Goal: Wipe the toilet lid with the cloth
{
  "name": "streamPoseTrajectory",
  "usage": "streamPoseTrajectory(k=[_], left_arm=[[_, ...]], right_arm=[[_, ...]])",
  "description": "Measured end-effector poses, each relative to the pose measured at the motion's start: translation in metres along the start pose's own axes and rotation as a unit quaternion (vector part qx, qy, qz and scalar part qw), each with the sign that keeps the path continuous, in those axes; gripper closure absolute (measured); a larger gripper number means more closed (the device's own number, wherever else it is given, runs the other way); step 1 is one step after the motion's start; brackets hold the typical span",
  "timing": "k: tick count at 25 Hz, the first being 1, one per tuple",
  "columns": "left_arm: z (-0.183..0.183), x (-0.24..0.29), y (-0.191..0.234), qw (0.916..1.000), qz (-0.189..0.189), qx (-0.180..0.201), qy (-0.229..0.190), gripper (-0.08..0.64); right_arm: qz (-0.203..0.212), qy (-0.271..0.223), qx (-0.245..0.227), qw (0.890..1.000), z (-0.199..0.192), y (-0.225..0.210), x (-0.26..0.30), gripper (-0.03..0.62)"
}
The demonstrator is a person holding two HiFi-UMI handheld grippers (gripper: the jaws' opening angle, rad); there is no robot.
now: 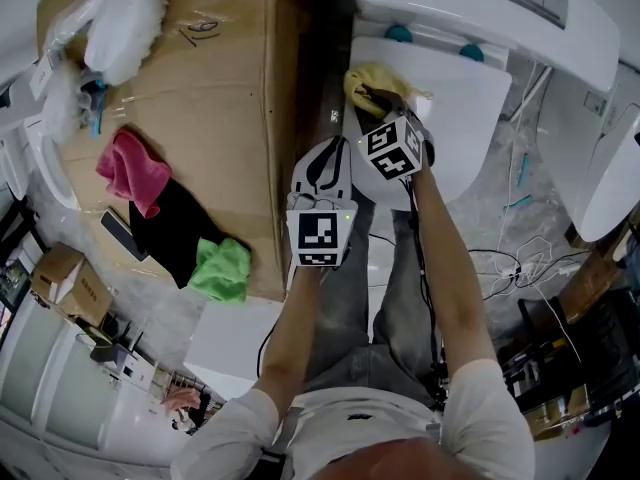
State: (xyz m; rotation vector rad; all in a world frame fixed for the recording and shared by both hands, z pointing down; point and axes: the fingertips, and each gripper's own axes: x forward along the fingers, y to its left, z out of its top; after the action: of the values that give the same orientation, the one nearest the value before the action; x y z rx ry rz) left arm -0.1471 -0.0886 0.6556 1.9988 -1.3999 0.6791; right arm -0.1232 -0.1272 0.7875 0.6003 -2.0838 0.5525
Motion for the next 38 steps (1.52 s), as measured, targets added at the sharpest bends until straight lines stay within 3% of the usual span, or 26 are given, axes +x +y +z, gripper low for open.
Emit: streamPoseTrajectory(k=[17,38], left_arm=[[-0.009,0.012,-0.053,0.9999,0.002,0.014,0.006,0.518],[-0.011,0.033,-0.163,0.9979,-0.027,0.057,0.014,0.518]], right_arm=[[0.004,-0.008,0.026,1.000,-0.059,-0.022,-0.040,0.492],[-0.040,-0.008,0.082,0.996,-0.158,-0.093,-0.111,0.492]])
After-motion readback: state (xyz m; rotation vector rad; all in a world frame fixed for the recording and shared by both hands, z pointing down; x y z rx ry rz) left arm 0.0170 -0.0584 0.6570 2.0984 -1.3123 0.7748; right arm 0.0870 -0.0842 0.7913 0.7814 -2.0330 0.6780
